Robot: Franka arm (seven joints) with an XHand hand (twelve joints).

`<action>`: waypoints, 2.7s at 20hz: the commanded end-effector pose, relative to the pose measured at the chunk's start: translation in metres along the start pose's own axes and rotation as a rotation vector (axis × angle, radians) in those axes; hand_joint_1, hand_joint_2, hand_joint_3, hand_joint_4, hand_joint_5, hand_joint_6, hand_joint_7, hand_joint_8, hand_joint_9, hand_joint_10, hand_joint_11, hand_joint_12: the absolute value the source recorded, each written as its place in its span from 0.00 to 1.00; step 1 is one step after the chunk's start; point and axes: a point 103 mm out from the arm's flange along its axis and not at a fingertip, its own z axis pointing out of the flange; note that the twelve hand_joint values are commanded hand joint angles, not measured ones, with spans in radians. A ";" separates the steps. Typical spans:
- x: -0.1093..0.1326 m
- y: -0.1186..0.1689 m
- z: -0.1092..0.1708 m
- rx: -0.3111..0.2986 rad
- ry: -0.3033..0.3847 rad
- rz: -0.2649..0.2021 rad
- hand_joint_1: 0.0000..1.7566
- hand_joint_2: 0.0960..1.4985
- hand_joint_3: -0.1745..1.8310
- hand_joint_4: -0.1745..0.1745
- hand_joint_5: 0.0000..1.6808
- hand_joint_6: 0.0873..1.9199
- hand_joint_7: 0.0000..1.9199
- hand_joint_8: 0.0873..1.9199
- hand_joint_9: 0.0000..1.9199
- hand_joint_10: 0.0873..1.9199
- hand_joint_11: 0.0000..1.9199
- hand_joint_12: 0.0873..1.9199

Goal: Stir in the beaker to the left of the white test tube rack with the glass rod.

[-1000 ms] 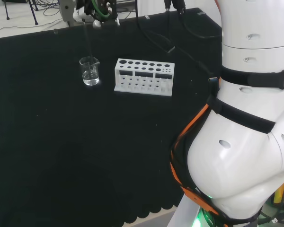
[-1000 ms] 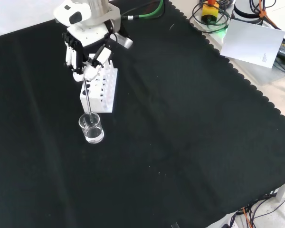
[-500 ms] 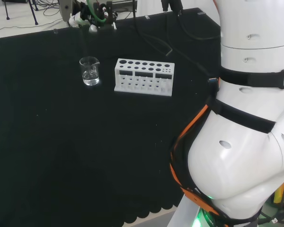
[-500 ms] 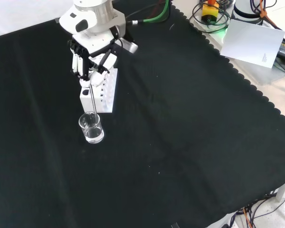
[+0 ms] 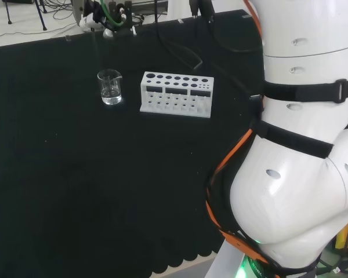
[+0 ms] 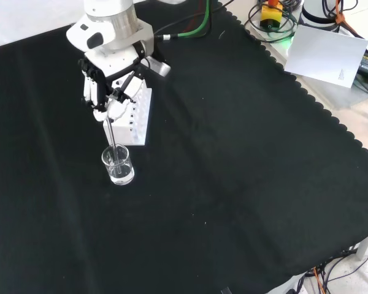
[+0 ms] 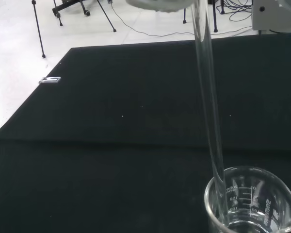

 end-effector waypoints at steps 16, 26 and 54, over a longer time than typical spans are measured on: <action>-0.022 -0.031 0.009 0.035 -0.022 0.021 0.75 0.70 0.00 0.00 0.84 0.00 0.65 0.44 0.94 0.17 0.94 0.08; 0.008 -0.008 0.026 0.053 -0.006 -0.006 0.75 0.70 0.00 0.00 0.84 0.00 0.65 0.44 0.94 0.17 0.94 0.08; -0.019 -0.036 0.011 0.028 -0.036 0.019 0.75 0.70 0.00 0.00 0.84 0.00 0.65 0.44 0.94 0.16 0.94 0.08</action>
